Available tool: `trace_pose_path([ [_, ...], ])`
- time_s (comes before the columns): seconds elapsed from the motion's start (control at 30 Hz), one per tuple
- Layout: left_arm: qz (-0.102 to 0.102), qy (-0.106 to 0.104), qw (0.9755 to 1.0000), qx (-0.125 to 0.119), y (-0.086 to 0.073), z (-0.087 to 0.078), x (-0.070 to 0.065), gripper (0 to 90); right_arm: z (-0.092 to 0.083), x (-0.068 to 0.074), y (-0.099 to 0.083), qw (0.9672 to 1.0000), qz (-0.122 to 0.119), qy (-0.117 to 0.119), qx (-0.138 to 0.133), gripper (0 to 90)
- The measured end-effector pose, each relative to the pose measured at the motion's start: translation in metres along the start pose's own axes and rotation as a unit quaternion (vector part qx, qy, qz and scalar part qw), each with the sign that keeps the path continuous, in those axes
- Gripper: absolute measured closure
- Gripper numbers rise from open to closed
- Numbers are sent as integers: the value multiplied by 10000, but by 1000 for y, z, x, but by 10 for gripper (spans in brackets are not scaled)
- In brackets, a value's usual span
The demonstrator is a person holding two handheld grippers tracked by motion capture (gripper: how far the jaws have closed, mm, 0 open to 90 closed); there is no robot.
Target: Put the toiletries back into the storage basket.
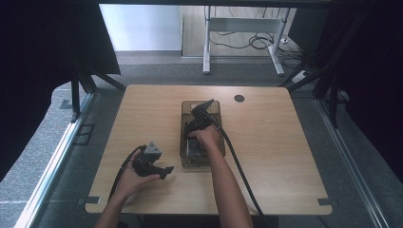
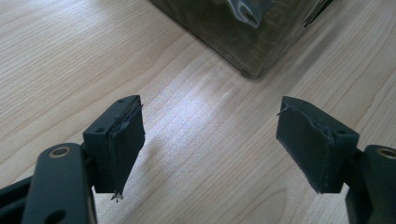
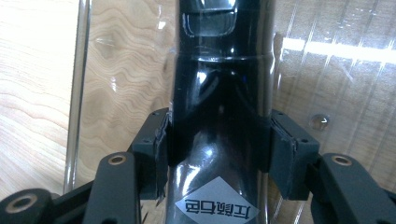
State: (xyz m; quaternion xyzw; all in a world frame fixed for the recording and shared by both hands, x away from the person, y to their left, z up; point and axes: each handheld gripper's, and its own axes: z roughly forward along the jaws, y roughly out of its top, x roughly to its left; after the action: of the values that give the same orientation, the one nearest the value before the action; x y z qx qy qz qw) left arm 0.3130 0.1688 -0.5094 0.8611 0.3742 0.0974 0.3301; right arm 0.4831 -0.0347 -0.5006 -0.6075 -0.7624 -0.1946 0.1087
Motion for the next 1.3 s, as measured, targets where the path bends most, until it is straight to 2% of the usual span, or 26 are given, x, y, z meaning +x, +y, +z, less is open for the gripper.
trace_pose_path([
  [0.43, -1, 2, 10000, -6, 0, 0, 0, 238, 1, 0, -4, 9999, 25, -102, 123, 447],
  [0.53, 5, 4, 10000, -3, 0, 0, 0, 238, -1, -1, -5, 9999, 92, 14, 85, 429],
  [0.67, 14, -1, 10000, 11, 0, 1, -1, 239, -9, -1, -5, 10000, 33, -7, 49, 425],
  [0.93, -13, 24, 10000, 23, 0, 1, 0, 238, -33, -1, -7, 9994, -312, -94, -127, 405],
  [1.07, -38, 39, 10000, 64, -1, 4, 0, 239, -43, -2, -11, 9979, -568, -195, -230, 394],
  [1.2, 24, 39, 10000, 74, 0, 4, 0, 238, -51, -8, -18, 9966, -753, -105, -328, 394],
  [1.3, 22, 54, 10000, 55, 0, 3, -1, 239, -59, -11, -24, 9944, -944, -160, -437, 390],
])
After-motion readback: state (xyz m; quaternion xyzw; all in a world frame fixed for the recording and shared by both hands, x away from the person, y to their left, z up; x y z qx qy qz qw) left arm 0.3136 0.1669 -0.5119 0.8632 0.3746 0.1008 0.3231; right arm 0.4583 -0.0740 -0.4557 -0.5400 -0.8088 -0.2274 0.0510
